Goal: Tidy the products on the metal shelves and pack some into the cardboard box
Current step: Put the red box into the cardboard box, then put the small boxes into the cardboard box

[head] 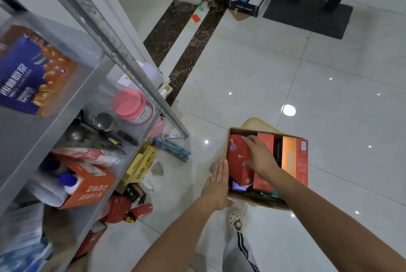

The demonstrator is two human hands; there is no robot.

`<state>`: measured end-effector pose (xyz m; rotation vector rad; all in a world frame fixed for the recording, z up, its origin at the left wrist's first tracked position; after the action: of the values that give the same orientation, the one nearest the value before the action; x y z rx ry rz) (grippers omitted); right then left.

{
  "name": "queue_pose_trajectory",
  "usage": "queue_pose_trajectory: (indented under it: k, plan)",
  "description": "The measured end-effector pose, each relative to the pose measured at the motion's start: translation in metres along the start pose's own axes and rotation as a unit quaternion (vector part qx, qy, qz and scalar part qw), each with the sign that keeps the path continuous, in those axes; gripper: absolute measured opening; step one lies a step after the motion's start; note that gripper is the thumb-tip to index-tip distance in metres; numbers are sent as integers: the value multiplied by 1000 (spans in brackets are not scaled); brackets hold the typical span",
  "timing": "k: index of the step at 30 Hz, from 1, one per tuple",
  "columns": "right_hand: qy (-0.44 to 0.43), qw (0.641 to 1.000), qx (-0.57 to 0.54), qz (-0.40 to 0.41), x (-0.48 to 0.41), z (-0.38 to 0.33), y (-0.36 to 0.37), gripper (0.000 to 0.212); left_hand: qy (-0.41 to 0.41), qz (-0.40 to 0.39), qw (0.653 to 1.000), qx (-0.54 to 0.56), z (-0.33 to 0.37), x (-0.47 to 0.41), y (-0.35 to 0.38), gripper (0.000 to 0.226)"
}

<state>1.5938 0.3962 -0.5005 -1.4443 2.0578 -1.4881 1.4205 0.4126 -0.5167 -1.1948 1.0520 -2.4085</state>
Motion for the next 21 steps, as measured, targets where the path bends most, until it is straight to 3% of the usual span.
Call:
queue_pose_trajectory:
  k: [7, 11, 17, 21]
  plan:
    - [42, 984, 149, -92, -31, -19, 0, 47, 13, 24, 1000, -1, -1, 1, 3, 125]
    - [65, 982, 170, -53, -29, -27, 15, 30, 23, 33, 999, -24, -4, 1, 5, 126]
    - [67, 988, 140, 10, -23, -21, 17, 25, 50, 39, 994, -84, -11, -2, 8, 123]
    - [54, 996, 77, -5, -11, -16, 13, 46, 55, 21, 996, -73, -12, 2, -11, 114]
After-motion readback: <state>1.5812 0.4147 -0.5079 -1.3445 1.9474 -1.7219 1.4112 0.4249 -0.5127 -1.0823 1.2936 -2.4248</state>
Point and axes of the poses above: each hand's wrist, its own x-axis away from the middle knuckle, its own y-axis out of the palm, z = x × y, the point moved 3 cm from there along -x, towards the middle knuckle, and after that the axes turned 13 degrees about z, right-handed, at the moved point
